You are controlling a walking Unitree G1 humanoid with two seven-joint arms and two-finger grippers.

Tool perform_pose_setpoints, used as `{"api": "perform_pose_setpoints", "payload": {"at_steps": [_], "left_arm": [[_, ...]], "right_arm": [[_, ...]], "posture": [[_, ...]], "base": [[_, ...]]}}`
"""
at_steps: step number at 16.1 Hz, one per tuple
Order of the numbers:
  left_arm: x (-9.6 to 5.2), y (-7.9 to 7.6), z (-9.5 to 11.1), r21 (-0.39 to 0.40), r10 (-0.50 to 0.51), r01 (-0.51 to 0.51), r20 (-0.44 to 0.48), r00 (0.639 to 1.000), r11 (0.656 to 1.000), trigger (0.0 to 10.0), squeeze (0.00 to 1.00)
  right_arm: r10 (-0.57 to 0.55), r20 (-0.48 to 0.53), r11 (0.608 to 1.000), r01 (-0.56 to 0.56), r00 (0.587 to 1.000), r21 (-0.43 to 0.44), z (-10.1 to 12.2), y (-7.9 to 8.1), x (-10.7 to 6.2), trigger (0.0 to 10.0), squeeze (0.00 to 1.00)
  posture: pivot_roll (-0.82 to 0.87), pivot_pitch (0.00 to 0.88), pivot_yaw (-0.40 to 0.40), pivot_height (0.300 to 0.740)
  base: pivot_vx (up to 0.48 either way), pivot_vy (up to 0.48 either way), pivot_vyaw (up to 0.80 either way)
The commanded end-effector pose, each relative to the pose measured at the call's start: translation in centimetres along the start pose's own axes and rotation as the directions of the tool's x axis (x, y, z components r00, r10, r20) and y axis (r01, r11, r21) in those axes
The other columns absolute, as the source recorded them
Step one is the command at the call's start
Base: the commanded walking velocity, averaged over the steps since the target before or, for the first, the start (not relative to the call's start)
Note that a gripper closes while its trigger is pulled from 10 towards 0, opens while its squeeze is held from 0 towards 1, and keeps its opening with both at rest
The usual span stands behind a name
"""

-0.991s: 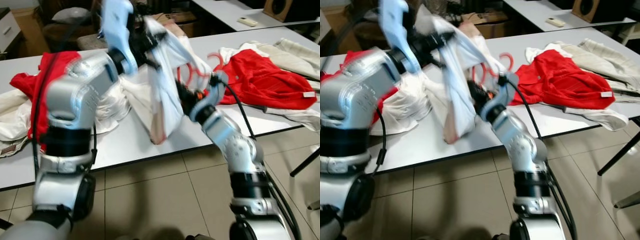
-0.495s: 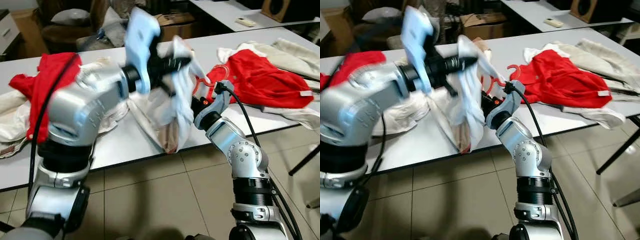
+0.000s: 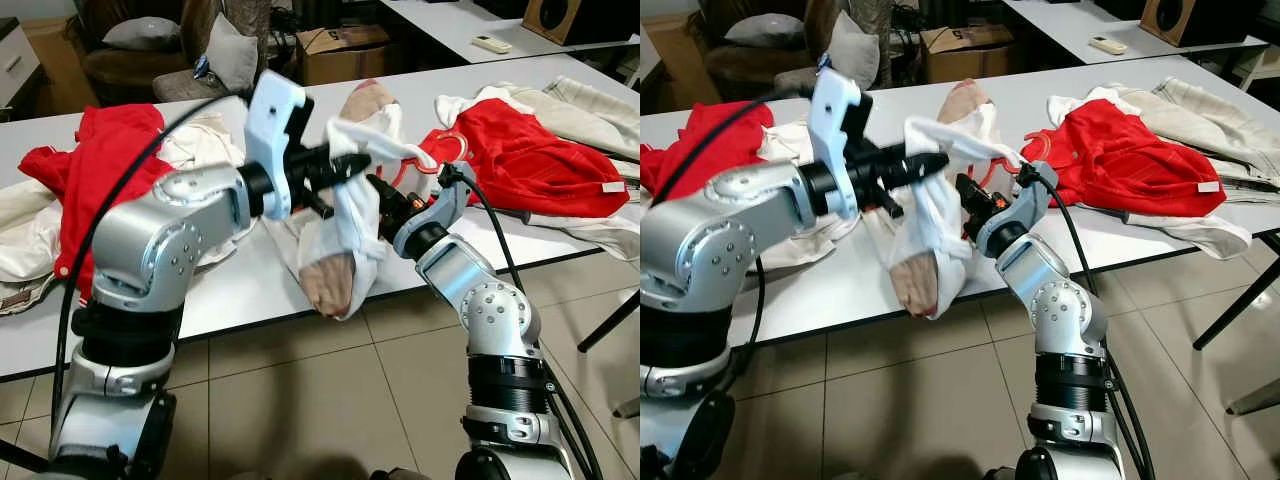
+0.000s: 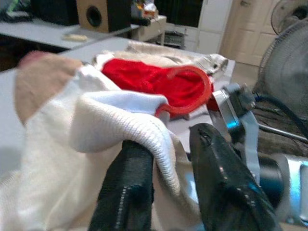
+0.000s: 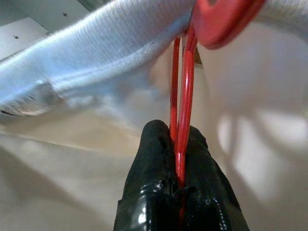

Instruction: Hang hanger

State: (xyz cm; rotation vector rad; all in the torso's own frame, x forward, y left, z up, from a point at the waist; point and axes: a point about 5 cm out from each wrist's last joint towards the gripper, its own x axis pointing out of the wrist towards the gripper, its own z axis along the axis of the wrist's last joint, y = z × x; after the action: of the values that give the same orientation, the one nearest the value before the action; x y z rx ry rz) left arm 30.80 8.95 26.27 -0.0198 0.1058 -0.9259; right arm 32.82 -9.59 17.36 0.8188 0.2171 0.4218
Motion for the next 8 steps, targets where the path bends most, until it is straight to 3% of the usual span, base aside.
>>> {"api": "perform_pose_setpoints", "payload": {"at_steps": [1, 4, 6, 8], "left_arm": [[-0.4, -0.1, 0.2, -0.001, -0.005, 0.005, 0.003, 1.000, 1.000, 10.0, 1.00], [-1.3, 0.5, -1.7, 0.094, 0.033, -0.019, -0.158, 0.987, 0.995, 10.0, 1.00], [-2.1, 1.1, -2.3, 0.137, 0.063, -0.034, -0.213, 0.975, 0.990, 10.0, 1.00], [-2.5, 0.8, -1.5, 0.051, 0.000, 0.007, -0.133, 0.991, 0.999, 10.0, 1.00]], "right_arm": [[0.011, 0.012, 1.000, -0.011, 1.000, 0.013, 0.3, 0.4, -0.3, 0.0, 0.00], [-0.016, 0.046, 1.000, 0.015, 0.999, 0.021, 0.8, 0.2, -0.2, 0.0, 0.00], [-0.044, 0.081, 0.999, 0.043, 0.996, 0.016, 1.4, -0.4, -0.4, 0.0, 0.00], [-0.045, 0.083, 0.999, 0.043, 0.996, 0.032, 1.8, -0.8, -0.8, 0.0, 0.00]], "posture": [[-0.06, 0.000, 0.022, 0.740], [-0.06, 0.000, 0.017, 0.740], [-0.06, 0.000, 0.013, 0.740], [-0.06, 0.000, 0.013, 0.740]], "base": [[0.000, 0.000, 0.00], [0.000, 0.000, 0.00], [0.000, 0.000, 0.00], [0.000, 0.000, 0.00]]}}
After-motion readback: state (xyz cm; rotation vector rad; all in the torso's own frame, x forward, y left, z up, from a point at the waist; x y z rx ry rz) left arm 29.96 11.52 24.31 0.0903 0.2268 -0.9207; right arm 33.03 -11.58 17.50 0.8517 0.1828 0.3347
